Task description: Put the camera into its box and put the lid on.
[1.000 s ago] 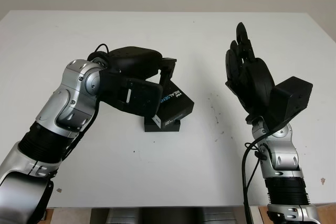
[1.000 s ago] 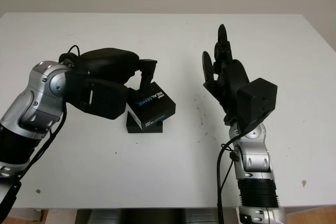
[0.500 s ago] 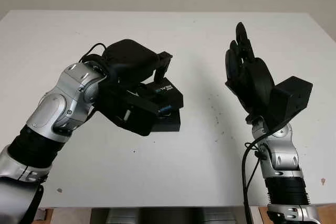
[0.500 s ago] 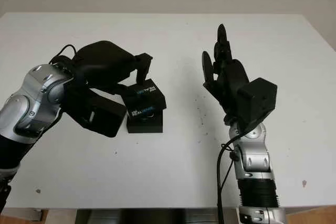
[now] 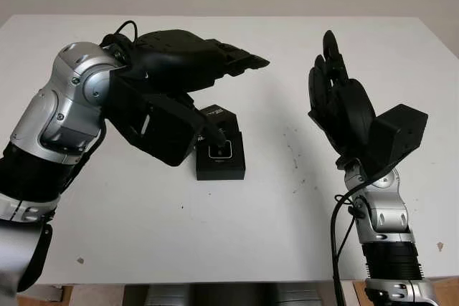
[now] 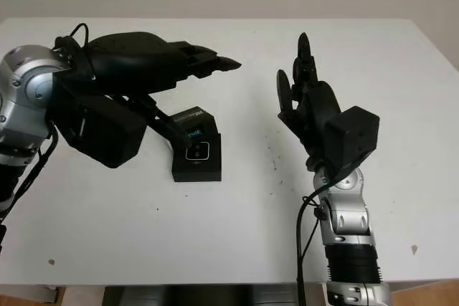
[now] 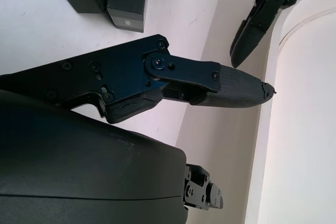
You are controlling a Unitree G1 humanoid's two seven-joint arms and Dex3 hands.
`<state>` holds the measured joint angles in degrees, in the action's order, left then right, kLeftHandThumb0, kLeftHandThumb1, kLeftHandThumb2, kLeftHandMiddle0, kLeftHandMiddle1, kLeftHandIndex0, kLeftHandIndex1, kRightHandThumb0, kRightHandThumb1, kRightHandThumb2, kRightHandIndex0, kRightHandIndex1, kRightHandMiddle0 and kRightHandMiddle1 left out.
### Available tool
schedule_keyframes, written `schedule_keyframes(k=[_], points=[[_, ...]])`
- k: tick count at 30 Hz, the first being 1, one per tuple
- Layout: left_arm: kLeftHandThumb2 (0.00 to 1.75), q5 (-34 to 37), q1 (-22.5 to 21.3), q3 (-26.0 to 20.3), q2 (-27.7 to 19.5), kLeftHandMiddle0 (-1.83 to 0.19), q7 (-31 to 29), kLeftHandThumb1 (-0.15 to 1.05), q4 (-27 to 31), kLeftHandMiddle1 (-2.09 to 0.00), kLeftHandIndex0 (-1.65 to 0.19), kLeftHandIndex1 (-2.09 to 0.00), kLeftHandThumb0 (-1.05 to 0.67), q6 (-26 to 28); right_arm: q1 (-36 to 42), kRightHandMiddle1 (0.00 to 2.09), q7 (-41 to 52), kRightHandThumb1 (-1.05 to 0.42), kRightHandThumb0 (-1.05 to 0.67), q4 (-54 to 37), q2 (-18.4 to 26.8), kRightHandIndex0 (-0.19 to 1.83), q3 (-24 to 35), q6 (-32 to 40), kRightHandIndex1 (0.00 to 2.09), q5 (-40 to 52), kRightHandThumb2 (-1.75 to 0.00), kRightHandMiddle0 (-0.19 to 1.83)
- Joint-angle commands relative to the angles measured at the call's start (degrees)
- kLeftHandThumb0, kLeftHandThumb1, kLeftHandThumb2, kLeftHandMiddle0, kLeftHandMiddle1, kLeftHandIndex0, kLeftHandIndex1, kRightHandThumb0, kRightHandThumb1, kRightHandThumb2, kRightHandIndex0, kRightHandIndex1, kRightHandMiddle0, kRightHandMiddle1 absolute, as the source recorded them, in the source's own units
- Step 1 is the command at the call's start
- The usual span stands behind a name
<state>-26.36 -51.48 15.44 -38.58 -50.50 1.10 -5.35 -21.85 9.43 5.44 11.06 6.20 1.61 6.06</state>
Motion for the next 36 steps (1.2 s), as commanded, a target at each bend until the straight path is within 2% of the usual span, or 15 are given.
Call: schedule_keyframes(k=[1,4,7,9,15,18,22,25,29,33,36], points=[[0.19,1.11,-2.50,-0.71,-0.94,0.12,-2.23,1.05,0.13,-0.04,0.17,-0.14,-1.03,1.97,-0.64,0.00,0.18,-1.05,-0.79,-0.23,0.25,-0.19,0.28,-0.74,0.00,0.21,-0.60,-0.19],[0.45,-1.31,-3.29,-0.64,0.04,0.18,-2.41,1.05,0.25,-0.03,0.19,-0.03,-0.98,8.89,-0.76,0.00,-0.06,-1.05,-0.79,-0.18,0.18,-0.19,0.36,-0.35,0.00,0.10,-0.59,-0.19],[0.64,-9.85,-5.13,2.11,2.57,0.13,1.39,1.05,-3.02,-0.05,0.19,0.00,-0.98,18.40,-0.88,0.00,-0.15,-1.05,-0.78,-0.05,0.26,-0.19,0.21,-0.22,0.00,-0.19,-0.60,-0.19],[0.69,-12.86,-7.47,4.25,3.55,0.13,1.55,1.05,-7.03,-0.05,0.19,0.00,-1.02,20.44,-0.96,0.00,-0.18,-1.05,-0.78,0.12,0.31,-0.19,0.07,-0.45,0.00,-0.45,-0.60,-0.19],[0.72,-17.02,-14.80,9.10,7.38,0.19,1.48,1.05,-20.93,-0.01,0.19,0.00,-1.05,20.84,-1.04,0.00,-0.49,-1.05,-0.80,-0.26,-0.36,-0.19,0.04,-0.28,0.00,-0.01,-0.59,-0.19],[0.64,-16.14,-15.76,8.57,9.79,0.19,3.67,1.05,-25.87,0.00,0.19,0.00,-1.05,22.89,-0.72,0.00,-0.46,-1.05,-0.78,-0.60,-0.30,-0.19,-0.18,-0.37,0.00,-0.19,-0.61,-0.19],[0.54,-17.20,-15.51,8.86,11.21,0.18,7.40,1.05,-29.66,-0.02,0.19,0.00,-1.05,26.41,-0.41,0.00,-0.57,-1.05,-0.81,-0.77,-0.38,-0.19,-0.11,-0.72,0.00,-0.21,-0.62,-0.19],[0.46,-16.52,-14.79,9.06,11.06,0.10,9.05,1.05,-31.99,-0.07,0.19,0.00,-1.05,24.94,-0.27,0.00,-0.34,-1.05,-0.81,-0.68,-0.24,-0.19,0.07,-0.92,0.00,-0.01,-0.61,-0.19],[0.39,-15.40,-14.51,9.44,11.09,0.10,7.89,1.05,-33.96,-0.06,0.19,0.00,-1.05,24.30,-0.05,0.00,-0.10,-1.05,-0.76,-0.77,-0.10,-0.19,0.34,-0.80,0.00,0.32,-0.61,-0.19],[0.34,-14.09,-14.09,9.42,11.48,0.02,5.85,1.05,-33.49,-0.09,0.19,0.00,-1.05,24.91,0.03,0.00,-0.18,-1.05,-0.75,-1.12,-0.06,-0.19,0.37,-0.67,0.00,0.25,-0.61,-0.19],[0.25,-13.53,-13.81,10.07,11.55,0.06,4.54,1.05,-33.38,-0.05,0.19,0.00,-1.05,25.03,0.00,0.00,-0.61,-1.05,-0.75,-1.26,-0.32,-0.19,0.48,-0.53,0.00,0.28,-0.60,-0.19]])
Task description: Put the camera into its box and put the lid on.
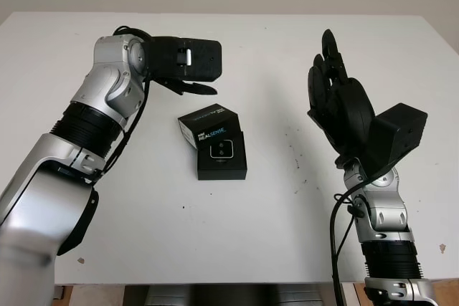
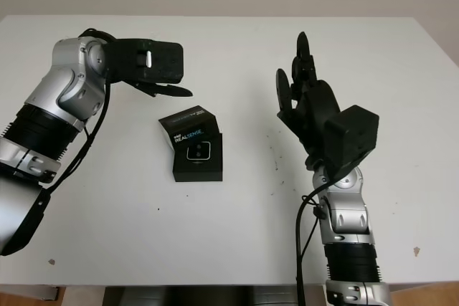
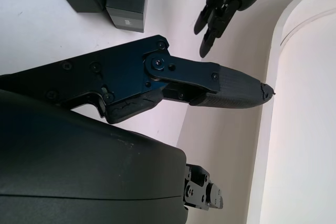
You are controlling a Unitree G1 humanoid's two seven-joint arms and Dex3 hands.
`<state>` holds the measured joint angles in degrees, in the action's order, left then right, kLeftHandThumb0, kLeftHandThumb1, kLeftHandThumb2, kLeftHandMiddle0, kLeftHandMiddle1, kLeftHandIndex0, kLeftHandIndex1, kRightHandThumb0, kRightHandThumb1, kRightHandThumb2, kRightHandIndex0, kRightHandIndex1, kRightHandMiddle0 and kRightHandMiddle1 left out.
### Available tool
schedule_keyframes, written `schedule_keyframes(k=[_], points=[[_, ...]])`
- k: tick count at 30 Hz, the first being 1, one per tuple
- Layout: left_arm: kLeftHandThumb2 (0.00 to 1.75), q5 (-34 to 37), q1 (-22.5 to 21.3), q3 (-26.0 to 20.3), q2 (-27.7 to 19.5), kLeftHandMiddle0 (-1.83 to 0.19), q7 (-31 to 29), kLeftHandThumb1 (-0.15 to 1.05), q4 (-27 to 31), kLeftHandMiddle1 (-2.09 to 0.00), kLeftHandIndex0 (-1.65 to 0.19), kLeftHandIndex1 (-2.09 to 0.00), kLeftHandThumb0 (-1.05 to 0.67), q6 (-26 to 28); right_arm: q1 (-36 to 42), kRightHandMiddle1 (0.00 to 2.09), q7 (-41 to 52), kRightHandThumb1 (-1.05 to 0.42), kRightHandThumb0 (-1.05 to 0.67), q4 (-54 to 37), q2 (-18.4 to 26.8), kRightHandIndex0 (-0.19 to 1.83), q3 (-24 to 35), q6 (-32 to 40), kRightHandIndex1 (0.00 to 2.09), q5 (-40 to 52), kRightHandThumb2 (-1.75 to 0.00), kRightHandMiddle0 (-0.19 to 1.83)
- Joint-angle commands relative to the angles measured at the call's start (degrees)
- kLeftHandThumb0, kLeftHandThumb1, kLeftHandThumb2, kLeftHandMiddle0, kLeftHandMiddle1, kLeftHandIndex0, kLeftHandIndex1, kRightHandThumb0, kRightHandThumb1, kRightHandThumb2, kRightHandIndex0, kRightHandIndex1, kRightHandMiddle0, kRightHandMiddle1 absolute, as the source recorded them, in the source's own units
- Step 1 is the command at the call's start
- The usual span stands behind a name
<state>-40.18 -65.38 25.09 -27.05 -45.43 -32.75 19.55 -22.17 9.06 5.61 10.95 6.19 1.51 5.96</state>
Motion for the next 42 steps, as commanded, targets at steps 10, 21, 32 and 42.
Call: schedule_keyframes(k=[10,21,32,42], points=[[0.21,2.22,1.67,1.10,-1.72,0.17,-12.56,1.05,7.93,-0.03,0.19,0.00,-1.05,4.95,-0.03,0.00,-1.03,-1.05,-0.74,-0.96,-0.25,-0.19,0.48,0.06,0.00,0.32,-0.58,-0.19],[0.22,1.67,4.28,2.68,-2.99,0.17,-9.43,1.05,7.30,-0.06,0.19,0.00,-1.05,3.08,0.23,0.00,-1.19,-1.05,-0.75,-1.77,0.03,-0.19,0.32,0.71,0.00,0.07,-0.58,-0.19],[0.17,1.38,4.61,4.22,-2.15,0.09,-4.88,1.05,2.55,-0.05,0.19,-0.03,-1.05,-1.03,0.37,0.00,-1.01,-1.05,-0.74,-1.98,0.14,-0.19,0.39,0.74,0.00,-0.03,-0.60,-0.19],[0.14,3.03,4.28,3.39,0.38,0.19,-3.71,1.05,-0.69,-0.02,0.19,0.00,-1.05,0.37,0.45,0.00,-1.06,-1.05,-0.74,-2.39,0.38,-0.19,0.34,1.67,0.00,-0.34,-0.61,-0.19]])
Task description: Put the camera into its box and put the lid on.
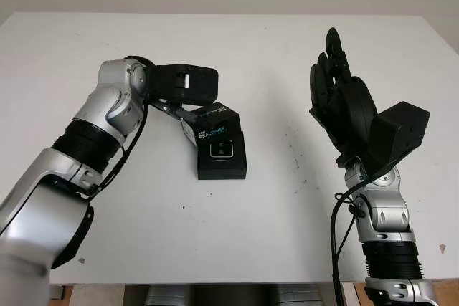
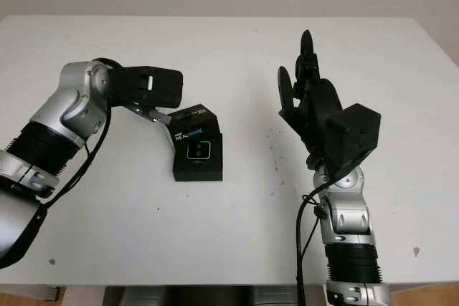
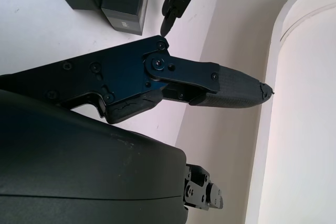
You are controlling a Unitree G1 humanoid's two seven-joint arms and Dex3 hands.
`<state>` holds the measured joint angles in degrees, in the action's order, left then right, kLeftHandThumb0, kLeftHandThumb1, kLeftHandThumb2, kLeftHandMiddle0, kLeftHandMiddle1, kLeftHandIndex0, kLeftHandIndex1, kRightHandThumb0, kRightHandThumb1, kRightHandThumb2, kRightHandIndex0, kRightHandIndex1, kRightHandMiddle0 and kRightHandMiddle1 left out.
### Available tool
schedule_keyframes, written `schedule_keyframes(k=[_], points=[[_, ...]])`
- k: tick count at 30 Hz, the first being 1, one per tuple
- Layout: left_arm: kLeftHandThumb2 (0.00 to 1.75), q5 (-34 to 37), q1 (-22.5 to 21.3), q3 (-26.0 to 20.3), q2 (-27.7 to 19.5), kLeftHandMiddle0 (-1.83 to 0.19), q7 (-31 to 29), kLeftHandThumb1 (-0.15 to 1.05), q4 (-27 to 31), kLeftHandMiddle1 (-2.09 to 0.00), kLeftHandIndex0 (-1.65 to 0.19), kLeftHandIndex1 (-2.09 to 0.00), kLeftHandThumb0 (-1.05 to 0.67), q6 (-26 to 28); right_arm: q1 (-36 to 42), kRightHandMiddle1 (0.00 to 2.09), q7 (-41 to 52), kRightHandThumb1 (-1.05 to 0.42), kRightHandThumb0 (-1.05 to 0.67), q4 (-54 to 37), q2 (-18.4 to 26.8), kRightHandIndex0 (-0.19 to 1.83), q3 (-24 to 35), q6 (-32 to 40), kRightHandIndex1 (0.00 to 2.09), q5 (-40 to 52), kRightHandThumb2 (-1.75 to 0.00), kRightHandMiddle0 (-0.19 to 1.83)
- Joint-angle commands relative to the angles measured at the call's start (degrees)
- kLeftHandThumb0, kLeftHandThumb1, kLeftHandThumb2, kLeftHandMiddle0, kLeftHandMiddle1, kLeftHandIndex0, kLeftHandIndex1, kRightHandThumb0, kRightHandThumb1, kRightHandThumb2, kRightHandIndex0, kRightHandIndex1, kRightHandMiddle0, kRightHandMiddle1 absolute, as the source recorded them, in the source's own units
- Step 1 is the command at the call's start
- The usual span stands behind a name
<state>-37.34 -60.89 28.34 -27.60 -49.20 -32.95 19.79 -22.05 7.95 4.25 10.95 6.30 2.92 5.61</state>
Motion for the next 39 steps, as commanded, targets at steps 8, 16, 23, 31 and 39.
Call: schedule_keyframes(k=[8,16,23,31,39], points=[[0.16,0.85,-0.56,0.20,2.62,0.08,-2.18,1.05,0.00,-0.06,0.19,0.00,-1.05,4.21,0.39,0.00,-0.27,-1.05,-0.71,-1.21,0.33,-0.19,0.22,0.49,0.00,-0.27,-0.62,-0.19],[0.15,3.09,-1.44,0.18,3.91,0.12,-5.70,1.05,0.72,-0.04,0.19,0.00,-1.05,8.89,0.44,0.00,-0.66,-1.05,-0.68,-1.28,0.36,-0.19,0.22,0.53,0.00,-0.71,-0.60,-0.19],[0.15,3.76,-2.28,1.52,4.03,0.19,-7.67,1.05,-0.43,-0.01,0.19,0.00,-1.05,6.32,0.23,0.00,-0.71,-1.05,-0.68,-0.44,0.19,-0.19,0.27,-0.42,0.00,-0.69,-0.59,-0.19],[0.13,-1.28,-1.75,6.12,3.14,0.04,-5.64,1.05,-0.84,-0.09,0.15,-0.02,-1.05,1.06,0.53,0.00,-0.83,-1.05,-0.69,-0.84,0.17,-0.19,0.34,-0.14,0.00,-0.62,-0.59,-0.19],[0.05,-2.23,1.19,5.12,3.49,0.19,0.27,0.93,-1.36,-1.74,0.05,-1.23,-0.93,-2.02,1.03,0.00,-1.11,-1.05,-0.70,-1.66,0.19,-0.19,0.36,-0.23,0.00,-0.81,-0.60,-0.19]])
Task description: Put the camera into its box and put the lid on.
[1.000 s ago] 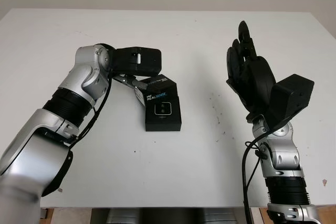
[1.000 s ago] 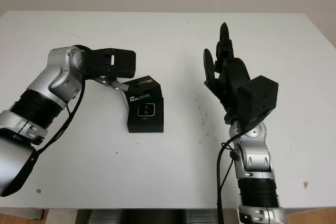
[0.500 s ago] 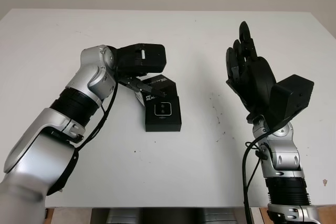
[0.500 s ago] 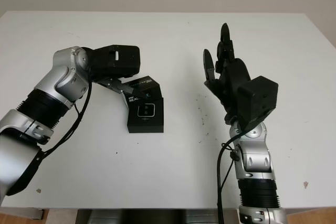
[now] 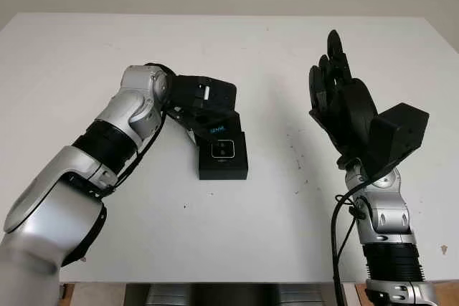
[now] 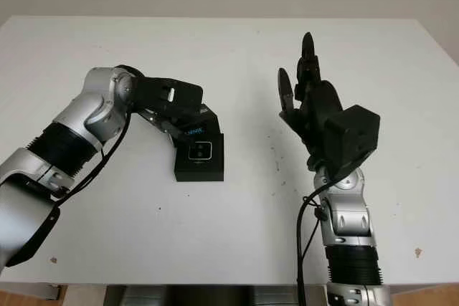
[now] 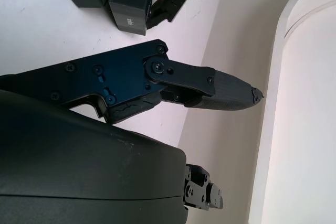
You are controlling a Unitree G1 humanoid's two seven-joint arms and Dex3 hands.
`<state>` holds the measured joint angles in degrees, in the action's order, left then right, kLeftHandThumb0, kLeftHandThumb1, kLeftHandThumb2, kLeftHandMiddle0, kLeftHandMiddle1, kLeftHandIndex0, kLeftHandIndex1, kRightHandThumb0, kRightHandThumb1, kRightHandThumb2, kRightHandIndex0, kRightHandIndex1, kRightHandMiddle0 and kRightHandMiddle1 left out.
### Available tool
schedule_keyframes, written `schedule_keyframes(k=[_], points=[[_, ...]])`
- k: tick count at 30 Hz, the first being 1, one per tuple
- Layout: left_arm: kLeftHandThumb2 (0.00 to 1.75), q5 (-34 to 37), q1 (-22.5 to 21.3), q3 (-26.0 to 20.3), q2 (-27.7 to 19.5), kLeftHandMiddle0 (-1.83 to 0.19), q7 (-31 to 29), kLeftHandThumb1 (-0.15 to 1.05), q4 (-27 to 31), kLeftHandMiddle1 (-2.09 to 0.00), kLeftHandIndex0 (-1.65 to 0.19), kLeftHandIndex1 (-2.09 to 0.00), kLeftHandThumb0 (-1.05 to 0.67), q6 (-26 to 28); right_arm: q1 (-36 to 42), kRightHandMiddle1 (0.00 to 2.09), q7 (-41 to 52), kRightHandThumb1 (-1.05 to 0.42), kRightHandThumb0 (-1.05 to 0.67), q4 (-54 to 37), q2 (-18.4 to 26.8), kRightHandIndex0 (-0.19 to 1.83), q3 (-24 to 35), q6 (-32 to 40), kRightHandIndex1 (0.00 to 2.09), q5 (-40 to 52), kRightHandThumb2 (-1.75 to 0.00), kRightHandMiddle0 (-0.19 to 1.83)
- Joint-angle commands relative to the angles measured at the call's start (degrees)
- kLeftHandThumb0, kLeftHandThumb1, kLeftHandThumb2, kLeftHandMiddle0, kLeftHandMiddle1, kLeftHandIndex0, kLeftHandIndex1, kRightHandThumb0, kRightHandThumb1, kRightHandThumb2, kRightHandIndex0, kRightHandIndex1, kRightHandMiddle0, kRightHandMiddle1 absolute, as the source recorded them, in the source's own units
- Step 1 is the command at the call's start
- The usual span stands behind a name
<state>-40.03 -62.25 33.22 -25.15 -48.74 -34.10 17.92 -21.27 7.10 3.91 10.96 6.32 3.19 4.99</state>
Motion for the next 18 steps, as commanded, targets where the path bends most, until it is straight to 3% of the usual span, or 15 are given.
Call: schedule_keyframes(k=[1,2,5,6,8,12,15,17,18], points=[[0.05,0.29,2.91,0.21,1.19,0.19,0.31,0.93,-0.02,-1.59,0.07,-1.24,-0.91,0.39,0.30,0.00,-0.44,-1.05,-0.70,-1.45,0.22,-0.19,0.31,-0.33,0.00,-0.35,-0.60,-0.19],[0.05,0.01,3.19,0.35,1.28,0.19,0.71,0.93,0.23,-1.41,0.12,-1.20,-0.88,0.75,0.35,0.00,-0.56,-1.05,-0.71,-1.57,0.26,-0.19,0.28,-0.15,0.00,-0.48,-0.60,-0.19],[0.06,-0.96,4.50,0.41,1.42,0.19,2.71,0.97,1.89,-1.13,0.17,-1.09,-0.81,1.78,0.55,0.00,-0.45,-1.05,-0.70,-1.97,0.45,-0.19,0.25,0.03,0.00,-0.56,-0.60,-0.19],[0.06,-1.24,5.08,0.22,1.59,0.19,4.08,0.99,2.37,-1.23,0.15,-1.12,-0.78,2.08,0.61,0.00,-0.37,-1.05,-0.70,-2.09,0.47,-0.19,0.30,0.08,0.00,-0.47,-0.60,-0.19],[0.10,-1.73,5.86,-0.02,1.97,0.19,6.56,1.03,2.64,-1.44,0.09,-1.40,-0.73,2.39,0.67,0.00,-0.27,-1.05,-0.69,-2.27,0.44,-0.19,0.43,0.17,0.00,-0.27,-0.60,-0.19],[0.27,-1.04,6.64,-1.84,3.31,0.09,10.51,1.05,2.59,-1.31,0.01,-1.58,-0.65,4.04,0.71,0.00,-0.36,-1.05,-0.68,-2.49,0.54,-0.19,0.46,0.62,0.00,-0.42,-0.60,-0.19],[0.32,0.31,6.99,-3.25,3.89,-0.10,13.00,1.05,2.07,-1.74,-0.08,-1.90,-0.60,2.98,0.64,0.00,-0.37,-1.05,-0.68,-2.48,0.54,-0.19,0.44,0.75,0.00,-0.50,-0.59,-0.19],[0.32,1.64,6.96,-4.11,3.88,-0.22,13.91,1.05,1.43,-1.86,-0.10,-1.96,-0.53,1.59,0.62,0.00,-0.26,-1.05,-0.68,-2.38,0.59,-0.19,0.44,0.72,0.00,-0.47,-0.60,-0.19],[0.33,2.17,6.79,-4.44,3.87,-0.15,13.94,1.05,1.34,-1.94,-0.05,-1.94,-0.47,1.46,0.65,0.00,-0.18,-1.05,-0.68,-2.28,0.63,-0.19,0.45,0.57,0.00,-0.46,-0.60,-0.19]])
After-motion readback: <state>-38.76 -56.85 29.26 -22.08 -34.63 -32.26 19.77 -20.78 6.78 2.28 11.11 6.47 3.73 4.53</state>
